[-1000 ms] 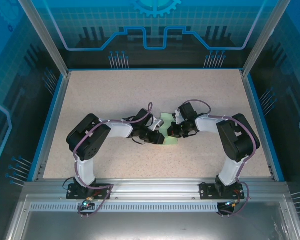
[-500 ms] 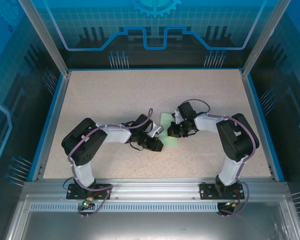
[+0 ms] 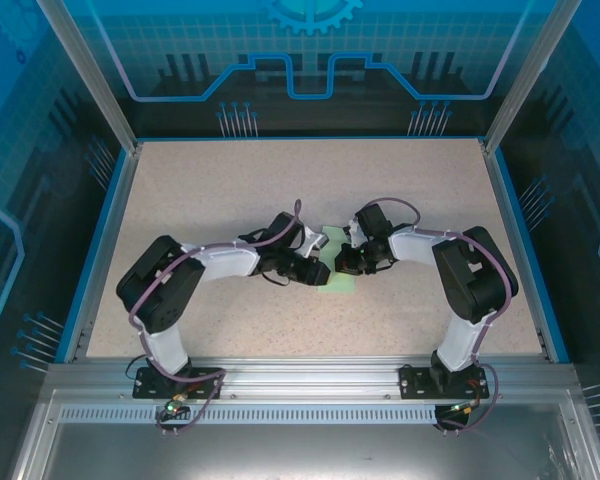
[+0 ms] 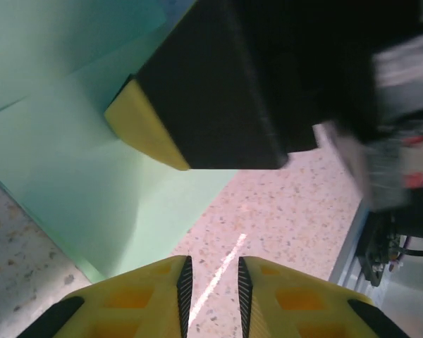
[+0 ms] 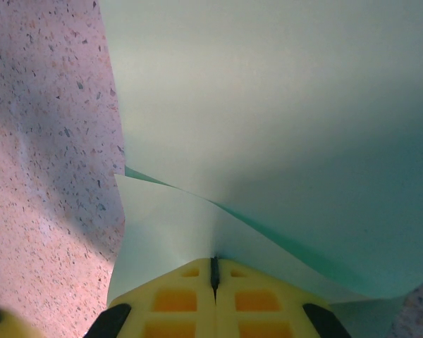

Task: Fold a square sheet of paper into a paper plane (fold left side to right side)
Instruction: Fold the triangle a second time at the center of the table.

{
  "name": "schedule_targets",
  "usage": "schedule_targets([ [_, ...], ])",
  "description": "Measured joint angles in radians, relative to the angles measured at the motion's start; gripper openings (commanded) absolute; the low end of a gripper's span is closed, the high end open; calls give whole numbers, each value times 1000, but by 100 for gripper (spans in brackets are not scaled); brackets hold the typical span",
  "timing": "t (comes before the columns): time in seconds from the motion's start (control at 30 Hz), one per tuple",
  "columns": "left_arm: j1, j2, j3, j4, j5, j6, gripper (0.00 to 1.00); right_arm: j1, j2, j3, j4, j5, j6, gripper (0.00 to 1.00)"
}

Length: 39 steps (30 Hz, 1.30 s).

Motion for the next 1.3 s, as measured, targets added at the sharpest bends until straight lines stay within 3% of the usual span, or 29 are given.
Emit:
schedule_targets([
  [0.37, -8, 85, 16, -18, -28, -2, 24, 0, -8, -3, -1, 0, -3, 0],
  [0.7, -35, 85, 31, -52, -103, 18, 22, 5, -126, -48, -11, -20, -14, 0],
  [1.3, -43, 84, 42, -72, -132, 18, 22, 39, -14, -36, 18, -66, 4, 0],
])
